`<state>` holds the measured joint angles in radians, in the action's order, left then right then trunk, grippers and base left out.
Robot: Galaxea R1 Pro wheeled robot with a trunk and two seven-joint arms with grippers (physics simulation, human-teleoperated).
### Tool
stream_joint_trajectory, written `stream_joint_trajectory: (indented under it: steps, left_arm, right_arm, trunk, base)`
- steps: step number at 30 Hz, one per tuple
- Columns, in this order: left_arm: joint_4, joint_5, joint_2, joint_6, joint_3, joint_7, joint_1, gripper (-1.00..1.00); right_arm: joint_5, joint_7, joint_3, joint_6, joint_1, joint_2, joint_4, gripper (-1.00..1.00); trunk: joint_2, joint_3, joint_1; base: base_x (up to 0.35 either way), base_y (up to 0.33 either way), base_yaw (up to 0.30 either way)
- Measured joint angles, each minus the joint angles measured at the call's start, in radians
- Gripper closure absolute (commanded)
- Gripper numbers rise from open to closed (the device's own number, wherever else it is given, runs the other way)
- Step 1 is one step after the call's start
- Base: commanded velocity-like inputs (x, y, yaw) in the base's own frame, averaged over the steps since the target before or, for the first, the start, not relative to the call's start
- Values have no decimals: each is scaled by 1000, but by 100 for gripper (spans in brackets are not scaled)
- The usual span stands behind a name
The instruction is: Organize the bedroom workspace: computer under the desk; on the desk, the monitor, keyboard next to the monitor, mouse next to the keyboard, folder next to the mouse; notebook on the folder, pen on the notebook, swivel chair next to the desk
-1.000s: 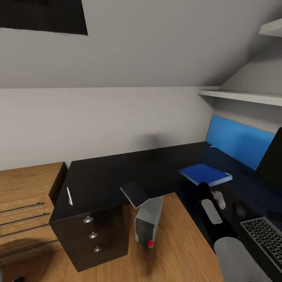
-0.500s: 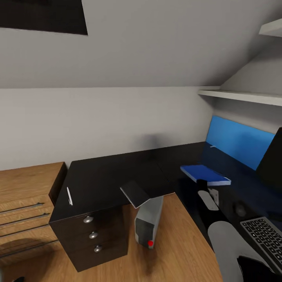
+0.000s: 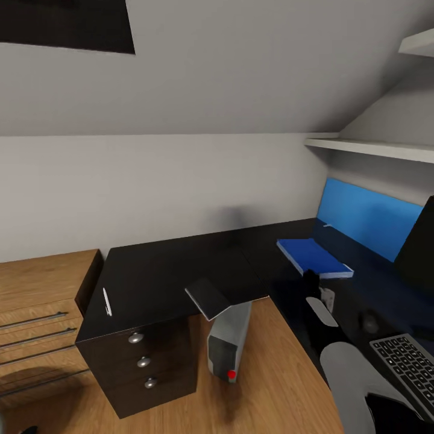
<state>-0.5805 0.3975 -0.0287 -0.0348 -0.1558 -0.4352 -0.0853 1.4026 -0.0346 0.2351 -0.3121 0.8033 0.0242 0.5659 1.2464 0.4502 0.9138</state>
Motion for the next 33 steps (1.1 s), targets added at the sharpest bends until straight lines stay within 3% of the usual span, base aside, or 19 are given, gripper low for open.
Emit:
stream_joint_trajectory:
  steps: [7, 13, 21, 33]
  left_arm:
    - [-22, 0, -3, -52, -3, 2, 0, -100]
    - [-46, -1, -7, -59, 1, 1, 0, -100]
    - [-46, -1, -9, -59, -2, 3, 0, -100]
    - [-46, 0, -9, -57, -2, 3, 0, -100]
  right_arm:
    - [-1, -73, -2, -2, 0, 2, -31, 100]
    - [-27, -71, -9, 4, -4, 8, -35, 100]
    - [-28, -81, -7, -8, -2, 6, -46, 100]
    - [-29, -71, -8, 0, -2, -2, -93, 100]
  trunk:
    - [0, 0, 0]
    - [0, 0, 0]
    - [0, 0, 0]
    - [0, 0, 0]
  base:
    - [0, 0, 0]
    - [0, 0, 0]
    - [-1, 0, 0]
    - [-158, -34, 0]
